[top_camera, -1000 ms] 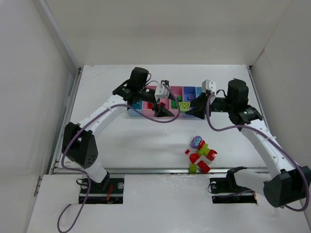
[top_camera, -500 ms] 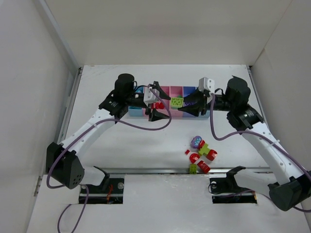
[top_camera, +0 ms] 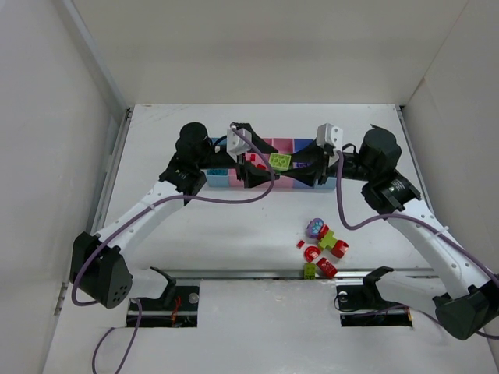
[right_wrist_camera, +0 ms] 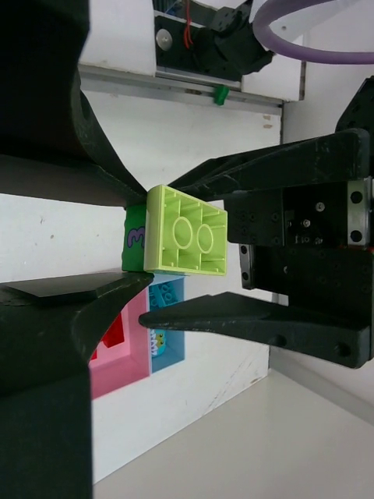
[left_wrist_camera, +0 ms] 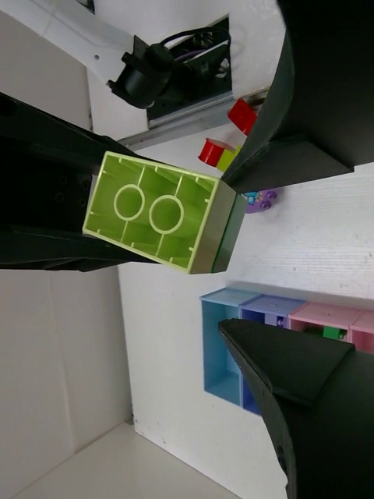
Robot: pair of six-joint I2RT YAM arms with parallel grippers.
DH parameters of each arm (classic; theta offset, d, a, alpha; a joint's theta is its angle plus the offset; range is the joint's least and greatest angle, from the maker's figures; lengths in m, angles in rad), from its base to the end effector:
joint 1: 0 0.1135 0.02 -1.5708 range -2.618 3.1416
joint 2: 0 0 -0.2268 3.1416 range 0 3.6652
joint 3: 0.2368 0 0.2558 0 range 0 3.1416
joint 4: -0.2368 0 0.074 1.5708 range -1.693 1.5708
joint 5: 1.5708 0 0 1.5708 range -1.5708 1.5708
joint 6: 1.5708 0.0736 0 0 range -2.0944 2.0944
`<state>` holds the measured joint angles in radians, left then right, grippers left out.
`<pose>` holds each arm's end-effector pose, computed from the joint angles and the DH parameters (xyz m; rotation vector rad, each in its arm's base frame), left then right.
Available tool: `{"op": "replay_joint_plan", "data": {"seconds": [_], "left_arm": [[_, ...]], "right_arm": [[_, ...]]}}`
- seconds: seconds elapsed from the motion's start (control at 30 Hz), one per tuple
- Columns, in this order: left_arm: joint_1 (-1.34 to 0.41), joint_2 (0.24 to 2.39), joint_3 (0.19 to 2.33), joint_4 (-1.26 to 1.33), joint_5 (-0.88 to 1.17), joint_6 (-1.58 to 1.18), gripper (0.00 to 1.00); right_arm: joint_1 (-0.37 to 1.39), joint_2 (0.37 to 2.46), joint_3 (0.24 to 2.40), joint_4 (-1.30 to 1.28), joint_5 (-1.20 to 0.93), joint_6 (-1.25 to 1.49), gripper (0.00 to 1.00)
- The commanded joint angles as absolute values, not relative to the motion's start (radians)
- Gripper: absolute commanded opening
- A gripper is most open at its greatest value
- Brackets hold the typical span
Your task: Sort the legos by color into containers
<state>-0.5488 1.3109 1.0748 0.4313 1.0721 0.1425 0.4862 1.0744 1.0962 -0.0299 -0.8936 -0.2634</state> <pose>0.2433 -0.2245 0.3540 1.2973 0.8859 -1.0533 0.2202 0.1813 0.3774 -1.2013 1.1244 0.8715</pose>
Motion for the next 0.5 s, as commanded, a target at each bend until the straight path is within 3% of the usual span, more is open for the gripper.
{"op": "replay_joint_plan", "data": {"seconds": [0.0, 0.2, 0.3, 0.47], "left_arm": [[-0.554, 1.285, 1.074, 0.549, 1.107, 0.051, 0.62], [-0.554, 1.285, 1.083, 0.549, 1.17, 0.051, 0.46], [-0.563, 1.285, 1.083, 0.549, 1.19, 0.06, 0.46], [-0.563, 1.285, 1.083, 0.549, 1.19, 0.069, 0.0]], "right_arm": [[0.495, 1.066, 1.082, 0.034, -0.884, -0.262, 0.0], [0.495, 1.066, 1.071, 0.034, -0.874, -0.271, 0.0], [0.495, 1.066, 1.071, 0.034, -0.874, -0.272, 0.0], [0.495, 1.075, 1.071, 0.034, -0.874, -0.281, 0.0]]}}
